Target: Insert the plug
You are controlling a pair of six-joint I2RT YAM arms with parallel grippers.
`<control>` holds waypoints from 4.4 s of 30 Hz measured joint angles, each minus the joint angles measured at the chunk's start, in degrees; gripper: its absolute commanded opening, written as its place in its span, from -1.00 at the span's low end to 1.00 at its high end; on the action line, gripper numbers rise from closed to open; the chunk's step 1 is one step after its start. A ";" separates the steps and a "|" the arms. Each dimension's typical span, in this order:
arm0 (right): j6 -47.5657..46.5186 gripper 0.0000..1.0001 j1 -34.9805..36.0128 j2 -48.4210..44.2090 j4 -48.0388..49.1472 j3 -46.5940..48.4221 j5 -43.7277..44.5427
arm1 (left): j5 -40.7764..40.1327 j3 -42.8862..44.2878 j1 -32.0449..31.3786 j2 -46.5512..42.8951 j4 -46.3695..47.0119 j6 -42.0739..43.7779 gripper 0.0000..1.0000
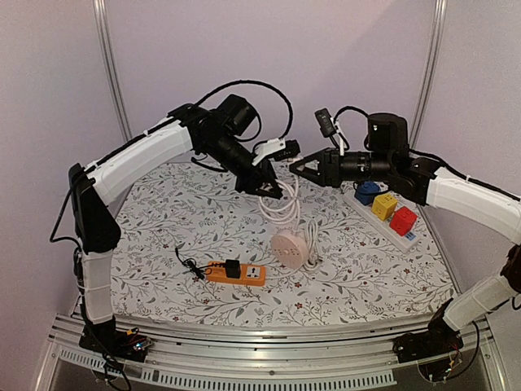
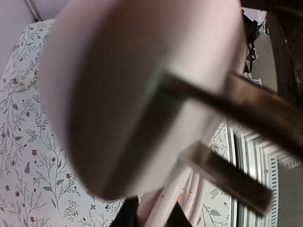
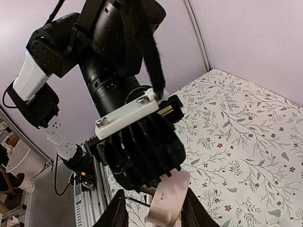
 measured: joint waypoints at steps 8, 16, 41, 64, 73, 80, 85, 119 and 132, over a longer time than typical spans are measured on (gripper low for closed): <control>-0.13 0.70 0.20 -1.73 1.25 -1.29 -0.39 | 3.34 -1.49 -0.07 -1.79 -0.59 -1.27 -1.00; -4.81 0.97 0.13 -8.09 3.58 -4.04 -8.13 | 5.44 0.57 -0.72 -4.74 -5.16 1.42 -1.00; 13.22 0.83 3.21 -16.65 26.05 -19.02 -9.55 | -1.62 10.58 -9.62 -6.95 -15.58 16.50 -1.00; 8.76 -0.62 9.31 -13.18 28.74 -19.34 -6.25 | -1.88 11.56 -9.62 -6.84 -15.82 16.09 -1.00; 8.63 -1.00 9.40 -14.12 28.85 -19.67 -4.96 | -2.14 11.37 -9.64 -6.75 -15.80 14.95 0.98; 7.93 -1.00 7.43 -20.31 14.86 -19.02 3.74 | -8.26 2.16 -8.04 -9.22 -13.33 11.93 0.99; 3.93 -1.00 6.19 -27.63 -5.03 -12.41 16.13 | -10.23 -13.70 0.52 -16.00 -11.04 12.09 0.90; -3.67 -1.00 5.92 -32.85 -31.76 -5.07 31.36 | -23.10 -64.57 3.72 -18.51 27.58 14.75 0.10; -1.62 -1.00 5.75 -28.52 -42.29 0.46 41.07 | -24.68 -64.28 2.43 -18.21 26.53 2.62 -0.46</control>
